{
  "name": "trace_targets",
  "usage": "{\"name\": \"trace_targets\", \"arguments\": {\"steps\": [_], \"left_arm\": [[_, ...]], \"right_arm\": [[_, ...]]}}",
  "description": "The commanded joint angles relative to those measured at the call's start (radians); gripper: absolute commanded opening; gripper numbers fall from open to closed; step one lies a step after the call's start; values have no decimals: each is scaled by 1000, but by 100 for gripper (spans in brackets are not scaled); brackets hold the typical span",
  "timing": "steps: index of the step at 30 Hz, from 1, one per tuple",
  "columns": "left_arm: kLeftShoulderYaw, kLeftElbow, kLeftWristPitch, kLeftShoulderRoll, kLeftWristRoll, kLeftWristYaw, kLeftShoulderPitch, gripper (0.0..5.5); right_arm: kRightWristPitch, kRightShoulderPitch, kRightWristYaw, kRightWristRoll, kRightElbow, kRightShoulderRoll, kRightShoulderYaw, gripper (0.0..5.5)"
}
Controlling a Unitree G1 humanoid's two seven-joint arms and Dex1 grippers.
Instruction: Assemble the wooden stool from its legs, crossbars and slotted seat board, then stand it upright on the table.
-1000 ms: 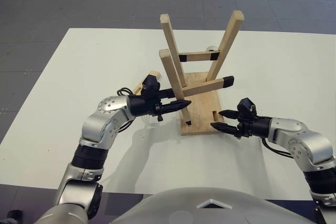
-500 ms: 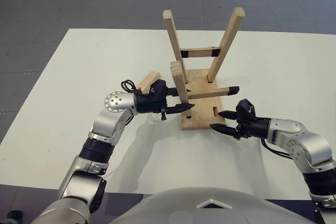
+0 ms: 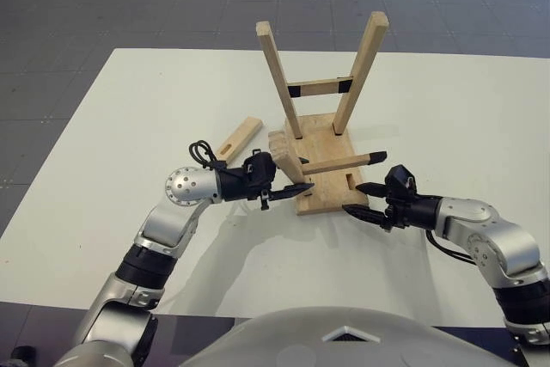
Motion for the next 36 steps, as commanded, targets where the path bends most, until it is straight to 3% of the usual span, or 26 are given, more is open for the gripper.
{"name": "trace_targets", "arguments": {"steps": [1,9,15,23,31,32,36], "left_arm": [[-93,78,-1,111,187,-43,102,205],[-33,30,141,71,-32,-66,43,205],[-13,64,213,53,-63,-84,-12,205],[-41,65,69,63,63,-52,23,205],[-27,51,75,58,40,-42,43,205],[-18,51,62,48,26,-47,38,241],[26,24,45,9,-44,-73,31,302]], "right_arm": [[42,35,-21,-47,51,-7,29,350],[39,29,-19,-45,49,-9,32,350],[38,21,-16,-46,52,-9,37,350],[42,22,-18,-46,45,-10,34,350],[46,21,-17,-44,44,-10,34,350],[46,24,-17,-42,41,-11,33,350],[49,34,-17,-40,32,-13,32,350]]}}
